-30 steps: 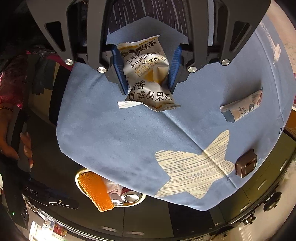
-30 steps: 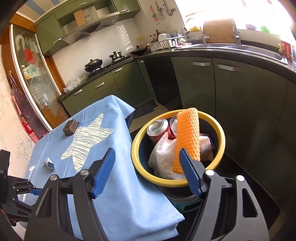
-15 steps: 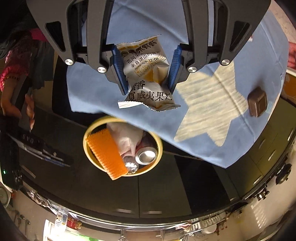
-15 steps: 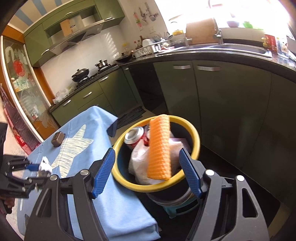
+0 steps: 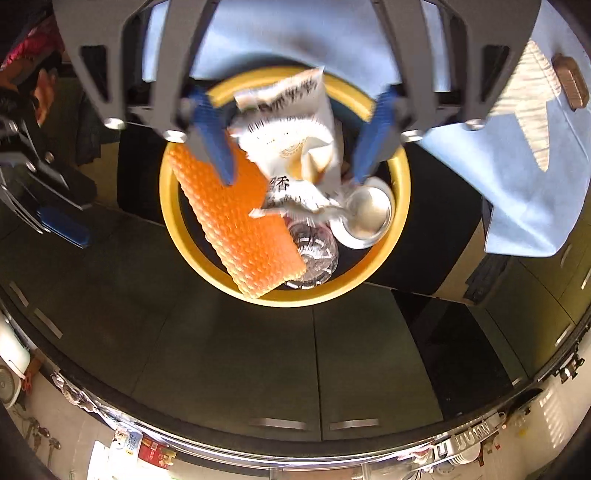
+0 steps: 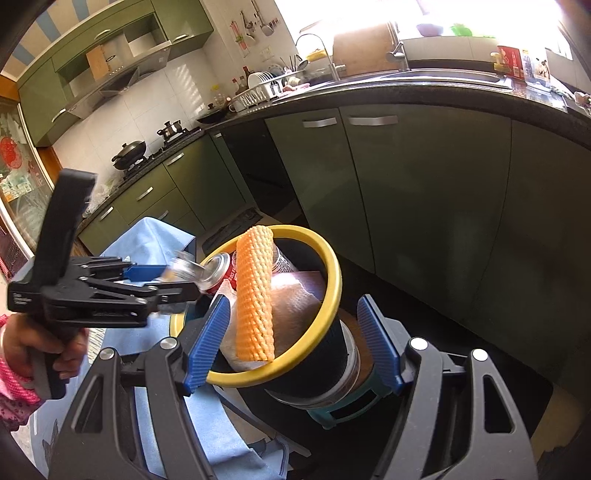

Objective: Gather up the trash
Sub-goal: 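Carry the white snack bag over the bin and open the left tool, then reach the right tool to the white toothpaste tube and grasp it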

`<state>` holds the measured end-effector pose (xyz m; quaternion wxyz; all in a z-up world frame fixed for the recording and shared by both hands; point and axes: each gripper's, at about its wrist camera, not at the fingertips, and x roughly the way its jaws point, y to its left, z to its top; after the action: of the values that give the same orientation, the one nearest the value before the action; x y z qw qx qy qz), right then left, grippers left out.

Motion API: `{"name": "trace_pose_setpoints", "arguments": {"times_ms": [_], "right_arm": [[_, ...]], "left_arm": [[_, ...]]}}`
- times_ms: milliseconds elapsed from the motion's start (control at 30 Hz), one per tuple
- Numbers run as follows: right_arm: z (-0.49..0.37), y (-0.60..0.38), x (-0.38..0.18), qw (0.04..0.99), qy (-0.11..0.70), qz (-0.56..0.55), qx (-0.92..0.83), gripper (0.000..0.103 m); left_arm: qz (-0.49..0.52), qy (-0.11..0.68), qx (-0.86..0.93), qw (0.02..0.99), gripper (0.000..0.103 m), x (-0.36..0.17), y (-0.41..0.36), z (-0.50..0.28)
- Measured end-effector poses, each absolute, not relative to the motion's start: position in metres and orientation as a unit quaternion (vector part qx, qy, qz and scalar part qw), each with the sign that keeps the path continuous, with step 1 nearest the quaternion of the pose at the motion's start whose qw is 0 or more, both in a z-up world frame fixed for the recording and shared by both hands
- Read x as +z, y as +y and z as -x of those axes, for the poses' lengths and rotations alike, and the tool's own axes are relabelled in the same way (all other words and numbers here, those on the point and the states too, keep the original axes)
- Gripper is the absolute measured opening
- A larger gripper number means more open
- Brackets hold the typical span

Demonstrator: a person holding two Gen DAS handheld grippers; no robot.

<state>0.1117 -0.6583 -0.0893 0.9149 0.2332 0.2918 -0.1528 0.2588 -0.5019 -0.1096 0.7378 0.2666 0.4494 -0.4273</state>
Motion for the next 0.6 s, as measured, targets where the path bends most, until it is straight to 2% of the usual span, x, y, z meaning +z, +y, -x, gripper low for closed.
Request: {"name": "trace_pose_setpoints", "arguments": {"times_ms": [167,300,600], "right_arm": [[-0.111,-0.655,-0.087,0.916,0.289,-0.233,-0.15,0.068],[-0.112,-0.649,-0.085,0.918,0.289,-0.23,-0.145,0.068],[-0.135,-0.605,-0.064,0.932,0.296,-0.187,-0.093,0.068]], "left_arm": [[-0.24,0.44,-0.425,0.754,0.079,-0.097,-0.495,-0.258],[-0.206,0.416,-0.425,0.777,0.08,-0.067,-0.456,-0.251],[-0.099,0.324,-0.347,0.875,0.086,0.003,-0.278,-0.246]]}}
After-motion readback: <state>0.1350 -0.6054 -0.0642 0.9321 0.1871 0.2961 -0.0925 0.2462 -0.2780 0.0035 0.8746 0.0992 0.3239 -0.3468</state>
